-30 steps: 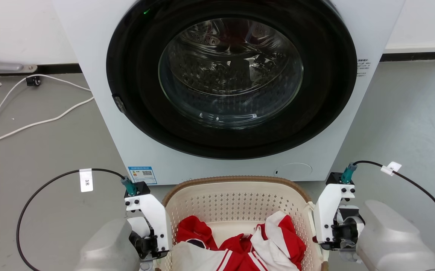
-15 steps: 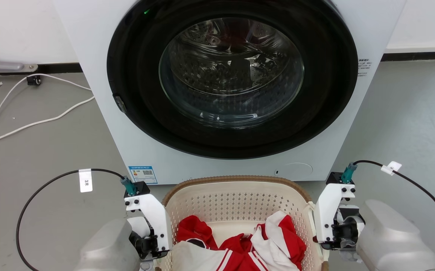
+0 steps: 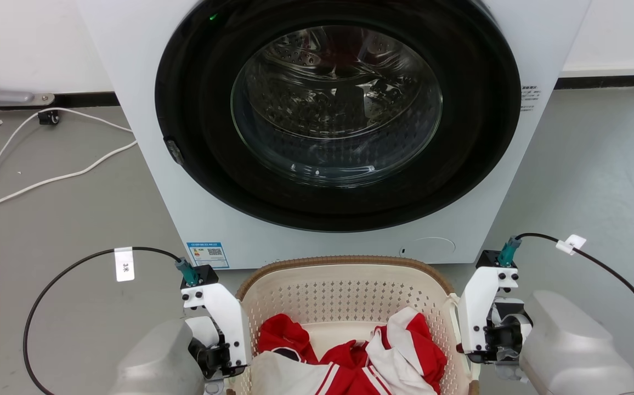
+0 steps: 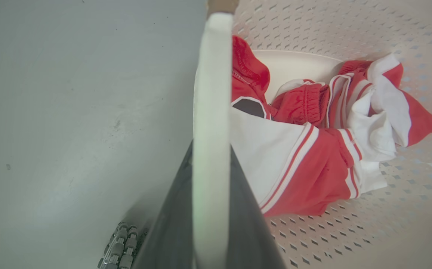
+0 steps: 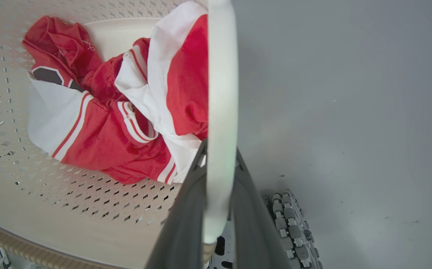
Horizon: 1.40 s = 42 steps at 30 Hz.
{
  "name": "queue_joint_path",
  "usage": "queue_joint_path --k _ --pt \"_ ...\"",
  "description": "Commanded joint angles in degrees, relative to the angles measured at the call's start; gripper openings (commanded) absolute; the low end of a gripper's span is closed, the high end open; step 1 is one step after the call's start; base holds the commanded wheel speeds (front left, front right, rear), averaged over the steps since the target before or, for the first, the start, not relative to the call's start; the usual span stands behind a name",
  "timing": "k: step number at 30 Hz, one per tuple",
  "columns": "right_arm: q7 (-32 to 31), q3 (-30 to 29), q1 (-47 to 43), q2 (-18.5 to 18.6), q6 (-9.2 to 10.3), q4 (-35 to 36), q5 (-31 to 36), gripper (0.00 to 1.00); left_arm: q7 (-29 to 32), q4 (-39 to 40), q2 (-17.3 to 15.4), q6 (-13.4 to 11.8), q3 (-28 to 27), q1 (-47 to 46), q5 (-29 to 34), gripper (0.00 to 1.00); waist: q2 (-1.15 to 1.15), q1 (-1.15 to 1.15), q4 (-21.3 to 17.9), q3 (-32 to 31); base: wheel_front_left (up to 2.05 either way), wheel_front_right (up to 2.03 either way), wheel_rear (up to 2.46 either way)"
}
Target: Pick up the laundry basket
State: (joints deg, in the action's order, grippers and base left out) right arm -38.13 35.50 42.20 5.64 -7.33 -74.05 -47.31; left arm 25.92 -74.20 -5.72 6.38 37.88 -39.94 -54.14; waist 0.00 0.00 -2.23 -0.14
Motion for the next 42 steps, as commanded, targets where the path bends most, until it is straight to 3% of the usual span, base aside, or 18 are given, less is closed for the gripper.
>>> queue_joint_path --k 1,42 --pt "-0.17 -0.41 -0.6 -1.17 -0.29 0.43 0.06 0.0 -0.4 0.55 0.65 0.06 0.03 0.49 -0.24 0.0 0.0 0.0 0.0 0.01 0.0 0.0 0.0" --pt "-0.66 -3.45 -0.91 -1.8 -0.29 0.43 2.91 0.0 -1.15 0.55 0.31 -0.13 0.65 0.96 -1.33 0.0 0.0 0.0 -0.04 -0.16 0.0 0.0 0.0"
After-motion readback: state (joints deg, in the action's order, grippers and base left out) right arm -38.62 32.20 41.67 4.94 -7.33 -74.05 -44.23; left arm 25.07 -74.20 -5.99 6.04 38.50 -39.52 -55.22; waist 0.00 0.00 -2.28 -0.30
